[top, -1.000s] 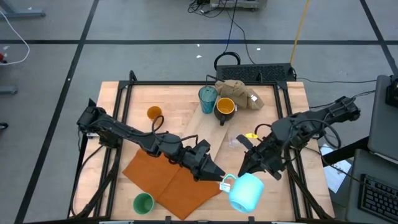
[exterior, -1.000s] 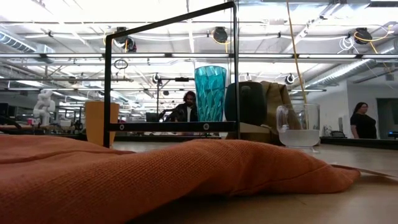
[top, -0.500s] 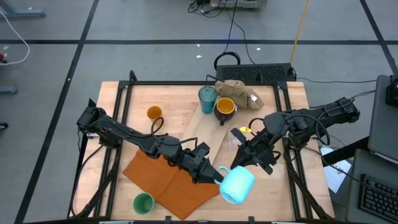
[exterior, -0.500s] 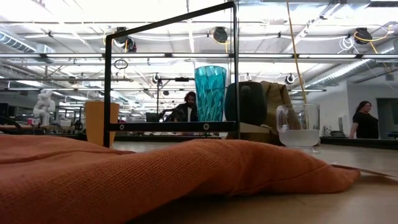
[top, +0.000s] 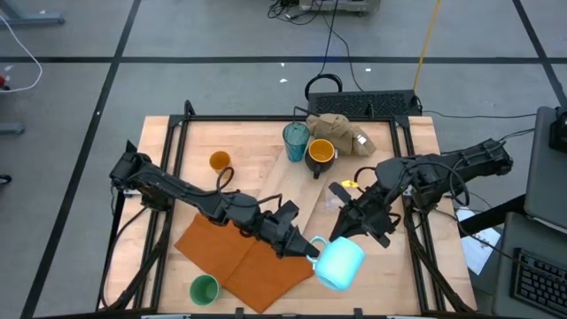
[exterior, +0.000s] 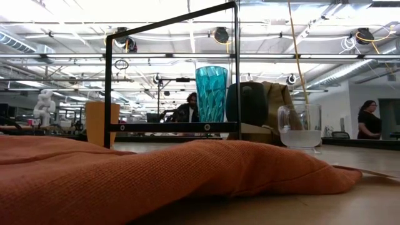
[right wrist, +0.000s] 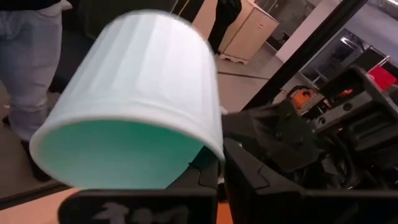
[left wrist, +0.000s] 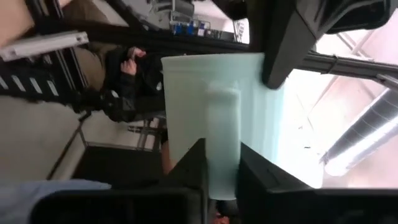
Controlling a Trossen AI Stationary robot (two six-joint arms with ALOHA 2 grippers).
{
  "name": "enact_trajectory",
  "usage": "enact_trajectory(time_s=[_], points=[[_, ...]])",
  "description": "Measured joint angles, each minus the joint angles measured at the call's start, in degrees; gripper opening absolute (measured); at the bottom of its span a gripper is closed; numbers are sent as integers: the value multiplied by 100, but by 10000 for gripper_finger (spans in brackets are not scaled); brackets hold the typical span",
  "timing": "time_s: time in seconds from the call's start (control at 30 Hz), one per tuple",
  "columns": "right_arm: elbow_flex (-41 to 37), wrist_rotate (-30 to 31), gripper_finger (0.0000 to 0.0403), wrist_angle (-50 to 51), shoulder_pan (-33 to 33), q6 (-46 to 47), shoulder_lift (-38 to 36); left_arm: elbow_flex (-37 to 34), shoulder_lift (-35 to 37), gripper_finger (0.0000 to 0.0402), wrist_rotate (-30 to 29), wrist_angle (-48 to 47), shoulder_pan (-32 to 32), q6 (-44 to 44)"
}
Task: Stack small to large cups/mugs on shelf
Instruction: Put the light blue mug on the shelf
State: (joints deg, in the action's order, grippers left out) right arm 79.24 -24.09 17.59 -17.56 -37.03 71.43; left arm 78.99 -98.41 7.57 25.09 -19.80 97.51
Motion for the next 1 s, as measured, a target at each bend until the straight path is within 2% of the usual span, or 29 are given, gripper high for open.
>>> enact_trajectory(time_s=[0.2,0.4,0.67,0.87,1.0], points=[[11,-15,0,10,27,159,-7,-3,-2,43,-74,105,25,-404],[13,-1,11,84,47,1051,-59,-3,-4,43,-50,157,37,-432],[-13,-9,103,246,199,2201,-76,8,15,44,-45,331,18,-485],[-13,30,171,552,225,2331,-177,8,13,45,75,361,-4,-478],[-11,440,193,1155,318,2329,-478,8,9,45,85,176,-46,-681]])
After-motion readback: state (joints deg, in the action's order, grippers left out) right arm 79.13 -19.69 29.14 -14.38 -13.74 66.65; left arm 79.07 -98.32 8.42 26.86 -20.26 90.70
